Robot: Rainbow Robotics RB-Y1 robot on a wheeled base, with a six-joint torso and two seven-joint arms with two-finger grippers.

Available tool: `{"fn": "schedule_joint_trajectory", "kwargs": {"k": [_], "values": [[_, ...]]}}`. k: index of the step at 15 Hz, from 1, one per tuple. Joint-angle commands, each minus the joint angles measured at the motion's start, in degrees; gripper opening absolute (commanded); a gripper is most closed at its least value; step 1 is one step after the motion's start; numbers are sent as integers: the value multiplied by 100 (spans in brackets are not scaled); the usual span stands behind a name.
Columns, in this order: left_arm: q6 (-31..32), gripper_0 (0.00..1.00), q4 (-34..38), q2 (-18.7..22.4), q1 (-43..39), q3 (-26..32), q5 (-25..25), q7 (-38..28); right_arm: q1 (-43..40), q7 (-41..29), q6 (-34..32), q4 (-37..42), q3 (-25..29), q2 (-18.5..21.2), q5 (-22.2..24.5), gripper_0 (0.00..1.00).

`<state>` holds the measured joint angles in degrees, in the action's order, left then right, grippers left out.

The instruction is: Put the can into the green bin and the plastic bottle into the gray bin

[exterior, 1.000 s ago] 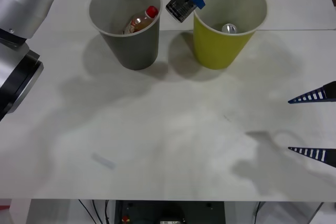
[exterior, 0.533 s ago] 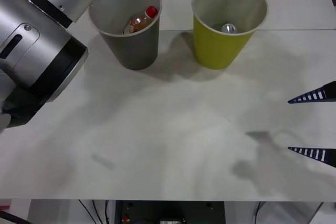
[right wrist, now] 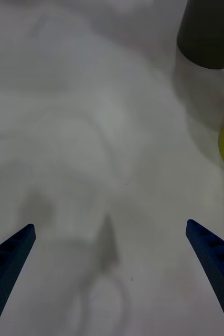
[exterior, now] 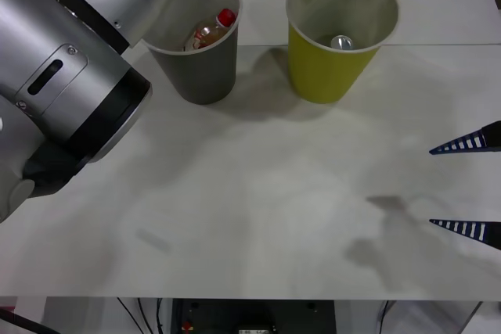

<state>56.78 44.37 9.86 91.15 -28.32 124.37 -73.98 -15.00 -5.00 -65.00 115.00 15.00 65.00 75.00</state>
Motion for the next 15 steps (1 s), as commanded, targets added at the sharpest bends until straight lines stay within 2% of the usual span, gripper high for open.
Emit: {"fn": "schedule_joint_trajectory", "kwargs": {"k": [1,3,5,10,13,15], "values": [[27,100,10,7,0,-77,-27,15,0,0,0,0,0,0,0,100],[281,100,80,77,0,-77,-53,130,0,0,0,0,0,0,0,100],[554,100,309,350,-18,-77,-194,173,0,0,0,0,0,0,0,100],[1468,100,915,1510,-159,-77,-1407,797,0,0,0,0,0,0,0,100],[1635,100,1856,2292,-686,-51,-1987,850,0,0,0,0,0,0,0,100],[1899,100,2480,2749,-1169,318,-2207,894,0,0,0,0,0,0,0,100]]}}
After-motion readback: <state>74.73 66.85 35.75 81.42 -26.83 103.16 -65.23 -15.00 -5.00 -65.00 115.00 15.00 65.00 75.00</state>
